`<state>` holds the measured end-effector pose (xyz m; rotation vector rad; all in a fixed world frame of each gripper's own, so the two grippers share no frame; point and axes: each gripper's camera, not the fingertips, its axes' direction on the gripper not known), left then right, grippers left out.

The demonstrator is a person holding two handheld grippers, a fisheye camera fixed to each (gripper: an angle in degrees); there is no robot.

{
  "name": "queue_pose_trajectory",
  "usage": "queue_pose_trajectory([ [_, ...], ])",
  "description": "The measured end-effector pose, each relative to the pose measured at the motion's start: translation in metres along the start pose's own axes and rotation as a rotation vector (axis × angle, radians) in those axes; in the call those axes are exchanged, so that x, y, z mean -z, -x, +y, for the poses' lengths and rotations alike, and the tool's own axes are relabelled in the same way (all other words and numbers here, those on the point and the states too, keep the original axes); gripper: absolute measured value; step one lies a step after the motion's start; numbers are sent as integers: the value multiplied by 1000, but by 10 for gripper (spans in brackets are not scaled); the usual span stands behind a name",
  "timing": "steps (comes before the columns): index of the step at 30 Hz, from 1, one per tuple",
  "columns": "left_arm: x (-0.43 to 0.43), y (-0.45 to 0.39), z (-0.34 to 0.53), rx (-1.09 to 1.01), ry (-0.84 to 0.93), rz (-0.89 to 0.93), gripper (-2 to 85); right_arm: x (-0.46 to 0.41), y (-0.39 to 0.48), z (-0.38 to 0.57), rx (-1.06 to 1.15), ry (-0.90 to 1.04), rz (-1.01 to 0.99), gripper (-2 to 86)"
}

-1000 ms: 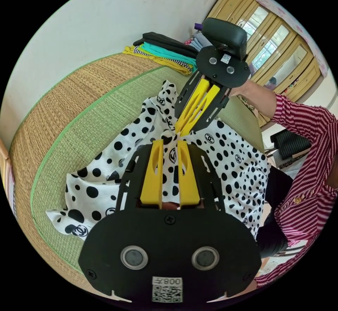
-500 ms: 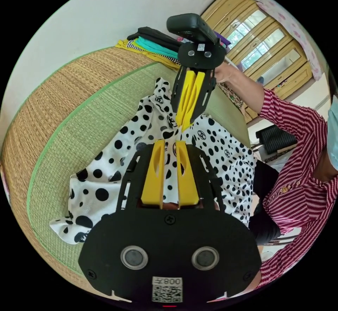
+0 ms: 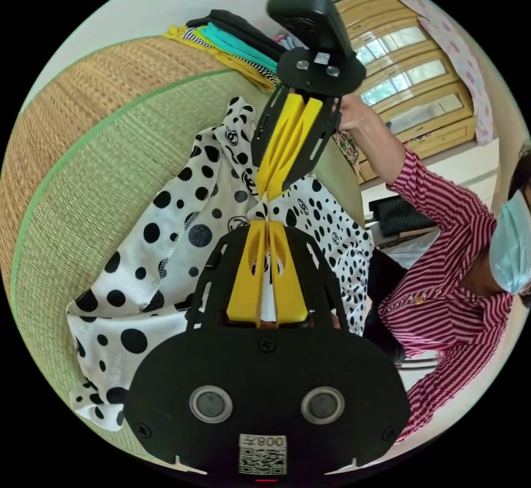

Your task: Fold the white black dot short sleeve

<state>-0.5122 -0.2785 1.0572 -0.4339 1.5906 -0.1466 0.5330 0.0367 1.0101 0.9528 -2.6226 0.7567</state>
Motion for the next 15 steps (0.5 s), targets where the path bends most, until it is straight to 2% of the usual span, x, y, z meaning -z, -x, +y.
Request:
queue_pose_trajectory([
  [3, 1, 11, 0, 64, -1, 14, 7, -4, -7, 4, -66, -52, 7, 7],
  [9, 13, 6, 2, 87, -31, 17, 11, 11, -14, 48, -179, -308, -1, 2],
  [13, 21, -7, 6, 89, -56, -14, 21, 7, 2, 76, -240, -430, 97, 1],
  [15, 30, -23, 14, 84, -84, -86, 28, 0, 0, 79, -300, -449, 163, 1],
])
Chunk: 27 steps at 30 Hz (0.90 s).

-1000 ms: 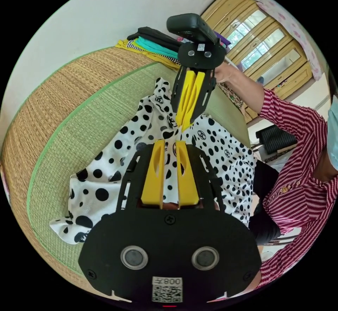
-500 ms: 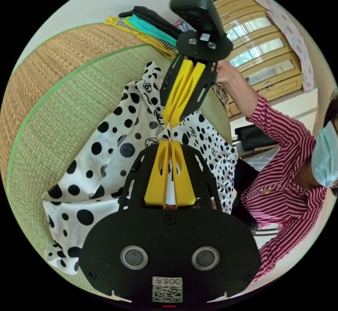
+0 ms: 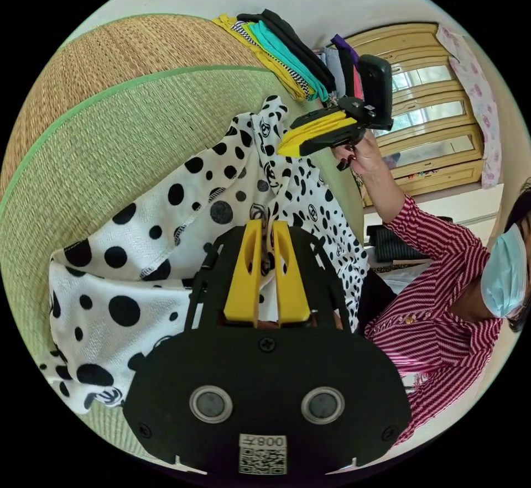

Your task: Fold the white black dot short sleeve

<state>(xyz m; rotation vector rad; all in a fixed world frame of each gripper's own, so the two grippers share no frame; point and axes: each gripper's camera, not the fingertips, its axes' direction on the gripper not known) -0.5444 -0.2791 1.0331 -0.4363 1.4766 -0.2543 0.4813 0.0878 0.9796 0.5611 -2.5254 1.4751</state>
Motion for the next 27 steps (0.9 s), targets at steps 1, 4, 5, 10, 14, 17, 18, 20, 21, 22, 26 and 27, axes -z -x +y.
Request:
queue_pose_trajectory([
  [1, 3, -3, 2, -2, -7, -24, 30, -7, -3, 1, -27, 0, 47, 1],
  [4, 16, -10, 14, 26, -29, -158, 32, -16, -10, 2, -69, -35, 65, 1],
  [5, 20, -8, 18, 48, -40, -182, 30, -16, -13, 3, -88, -60, 60, 1],
  [10, 39, -18, 40, 97, -155, -208, 21, -17, -14, 12, -129, -113, 50, 1],
  [14, 59, -31, 69, 155, -273, -357, 15, -11, -7, 23, -126, -162, 50, 1],
  [17, 61, -19, 82, 257, -293, -442, 8, -23, -12, 18, -143, -132, 38, 1],
  [18, 61, -16, 86, 254, -312, -420, 6, -26, -14, 16, -147, -123, 39, 1],
  [20, 63, -16, 90, 278, -336, -397, 4, -26, -23, 19, -186, -156, 5, 0],
  [21, 64, -20, 92, 285, -351, -406, 3, -25, -26, 20, -197, -161, -7, 0],
  [22, 65, -24, 94, 285, -362, -418, 3, -24, -29, 23, -213, -173, -26, 0],
  [26, 69, -39, 104, 294, -383, -480, 1, -17, -25, 37, -216, -215, -1, 0],
  [27, 66, -36, 104, 328, -365, -497, 1, -19, -26, 36, -221, -211, -3, 0],
])
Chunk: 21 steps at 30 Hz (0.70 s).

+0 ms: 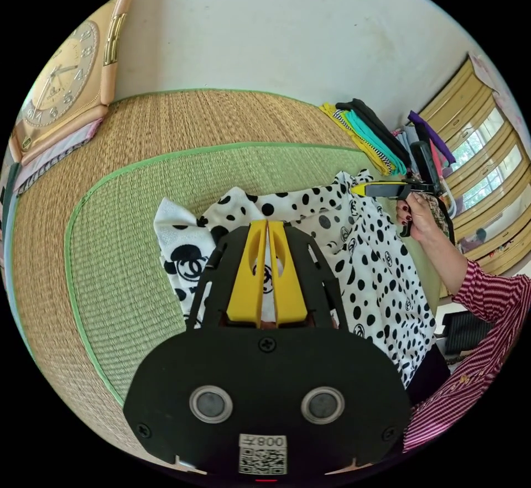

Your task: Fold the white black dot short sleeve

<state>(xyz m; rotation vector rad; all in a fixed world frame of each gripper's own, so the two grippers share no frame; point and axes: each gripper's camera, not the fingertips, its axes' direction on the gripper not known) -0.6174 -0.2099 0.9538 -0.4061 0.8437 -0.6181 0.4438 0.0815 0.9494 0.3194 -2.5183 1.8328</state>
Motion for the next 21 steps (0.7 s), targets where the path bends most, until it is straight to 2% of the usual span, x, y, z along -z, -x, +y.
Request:
queue_pose_trajectory([
  [5, 5, 2, 4, 42, -7, 34, 2, -4, -25, 0, -90, -15, -74, 1],
  [9, 31, -13, 30, 13, -59, 92, 6, 14, -23, 21, -60, -42, -79, 2],
  [13, 27, -37, 49, -49, -7, 147, 15, 31, -12, 61, -23, -57, -132, 5],
  [16, 24, -50, 59, -53, 4, 177, 29, 9, 28, 65, 110, 25, -181, 12],
  [21, 27, -49, 75, 11, -16, 257, 52, -44, 104, 45, 389, 168, -42, 63],
])
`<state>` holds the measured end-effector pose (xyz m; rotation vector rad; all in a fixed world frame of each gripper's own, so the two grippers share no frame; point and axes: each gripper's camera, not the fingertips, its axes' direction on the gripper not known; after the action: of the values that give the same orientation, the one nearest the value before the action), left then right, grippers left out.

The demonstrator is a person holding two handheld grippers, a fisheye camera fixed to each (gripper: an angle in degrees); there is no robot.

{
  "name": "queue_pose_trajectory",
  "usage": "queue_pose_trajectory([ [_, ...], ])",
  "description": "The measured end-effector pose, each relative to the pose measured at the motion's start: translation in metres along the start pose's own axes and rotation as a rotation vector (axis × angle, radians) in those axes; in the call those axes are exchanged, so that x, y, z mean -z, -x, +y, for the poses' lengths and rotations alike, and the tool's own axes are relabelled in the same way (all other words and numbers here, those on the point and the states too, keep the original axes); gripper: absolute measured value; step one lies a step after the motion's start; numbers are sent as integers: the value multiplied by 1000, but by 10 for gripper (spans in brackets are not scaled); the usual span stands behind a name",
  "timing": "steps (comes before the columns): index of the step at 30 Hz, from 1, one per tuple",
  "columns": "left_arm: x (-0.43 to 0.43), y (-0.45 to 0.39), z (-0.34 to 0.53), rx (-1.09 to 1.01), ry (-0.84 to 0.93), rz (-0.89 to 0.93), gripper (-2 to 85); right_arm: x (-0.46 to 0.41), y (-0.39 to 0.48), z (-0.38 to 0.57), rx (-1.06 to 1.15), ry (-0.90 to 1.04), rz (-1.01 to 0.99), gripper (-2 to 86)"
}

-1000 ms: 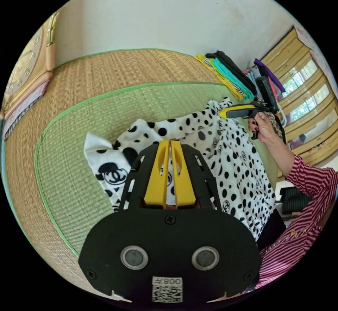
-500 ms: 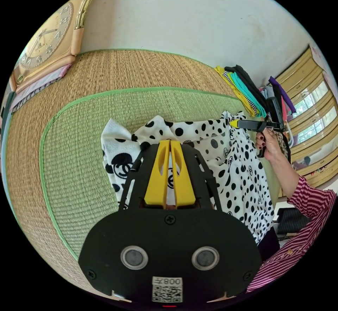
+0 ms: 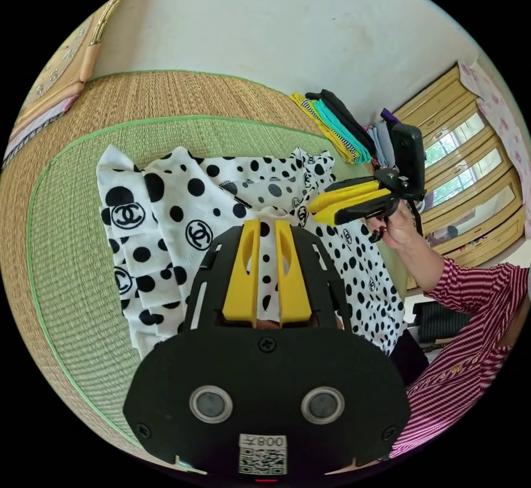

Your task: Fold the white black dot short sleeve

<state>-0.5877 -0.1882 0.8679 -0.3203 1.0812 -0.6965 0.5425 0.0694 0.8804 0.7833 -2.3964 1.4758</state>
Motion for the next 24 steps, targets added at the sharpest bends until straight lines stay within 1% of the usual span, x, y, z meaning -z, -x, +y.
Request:
queue_pose_trajectory([
  [4, 4, -4, 4, -40, -2, -33, 60, -33, 20, -21, 106, 102, 130, 92],
  [7, 7, -18, 4, -141, 15, -57, 67, -42, 24, -19, 128, 114, 199, 85],
  [9, 7, -30, 1, -234, 42, -107, 71, -42, 22, -17, 114, 105, 223, 73],
  [13, 3, -48, -9, -383, 118, -170, 77, -32, 5, -11, 90, 105, 153, 44],
  [15, -9, -58, -15, -444, 208, -233, 77, -27, -1, -9, 79, 102, 126, 37],
  [18, -13, -63, -12, -446, 216, -275, 72, -13, -5, -7, 80, 81, 97, 28],
  [24, -6, -55, 6, -361, 167, -202, 64, 18, -29, -10, 42, 19, 6, 8],
])
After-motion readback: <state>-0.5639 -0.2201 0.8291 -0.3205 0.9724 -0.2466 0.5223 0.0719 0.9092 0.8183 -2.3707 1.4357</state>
